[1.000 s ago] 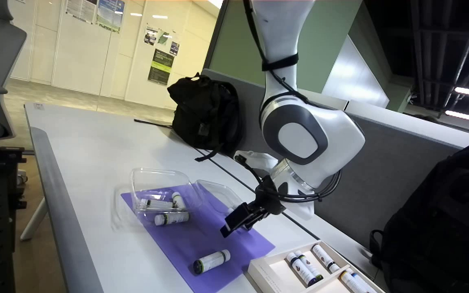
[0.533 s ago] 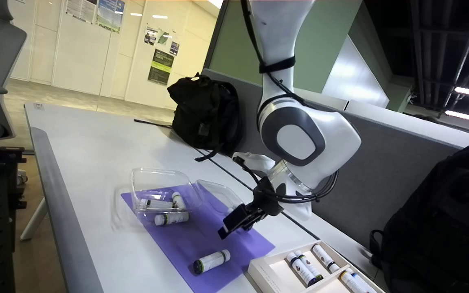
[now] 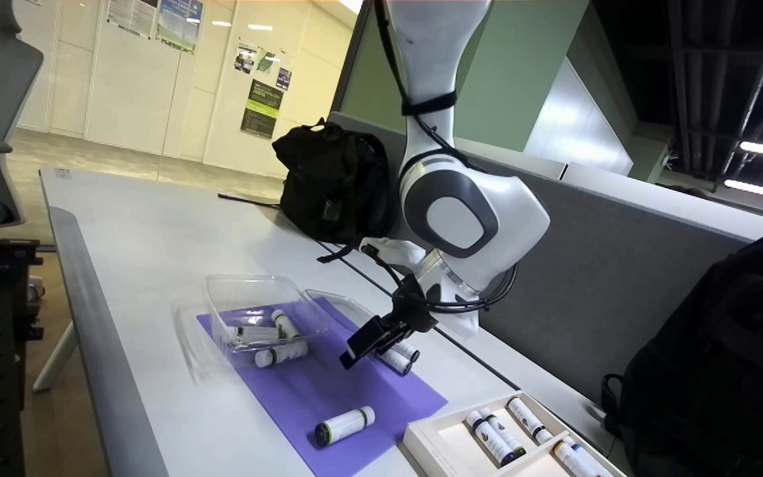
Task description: Remove one bottle from the clear box and put back two more
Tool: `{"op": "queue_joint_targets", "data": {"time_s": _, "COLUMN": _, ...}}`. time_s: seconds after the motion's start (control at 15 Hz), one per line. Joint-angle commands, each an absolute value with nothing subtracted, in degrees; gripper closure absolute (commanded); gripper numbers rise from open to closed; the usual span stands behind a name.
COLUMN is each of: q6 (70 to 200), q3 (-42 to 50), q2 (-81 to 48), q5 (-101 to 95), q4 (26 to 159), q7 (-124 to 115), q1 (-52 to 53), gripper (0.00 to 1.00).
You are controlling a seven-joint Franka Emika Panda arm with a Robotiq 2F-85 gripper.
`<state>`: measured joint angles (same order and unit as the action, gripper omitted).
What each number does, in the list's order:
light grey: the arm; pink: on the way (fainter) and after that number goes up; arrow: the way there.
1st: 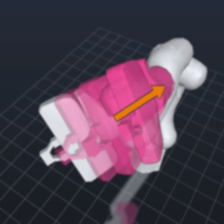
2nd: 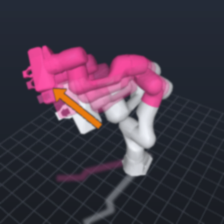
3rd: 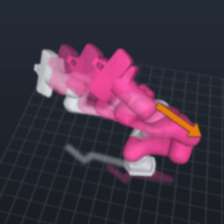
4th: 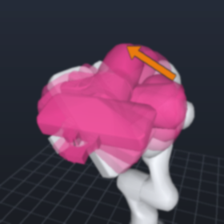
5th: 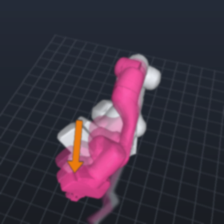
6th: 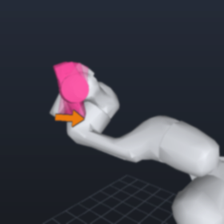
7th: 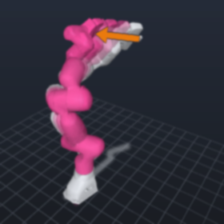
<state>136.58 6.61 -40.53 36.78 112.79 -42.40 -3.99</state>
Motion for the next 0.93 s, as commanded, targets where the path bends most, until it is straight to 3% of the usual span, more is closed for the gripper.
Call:
{"op": "queue_joint_targets", "data": {"time_s": 0.0, "q6": 137.3, "q3": 5.8, "q2": -38.5, "q5": 35.9, "q4": 114.0, "q7": -42.8, "q1": -2.9, "gripper": 0.0}}
{"op": "queue_joint_targets", "data": {"time_s": 0.87, "q6": 145.2, "q3": 6.7, "q2": -39.5, "q5": 32.1, "q4": 112.1, "q7": -40.1, "q1": -3.8, "gripper": 0.0}}
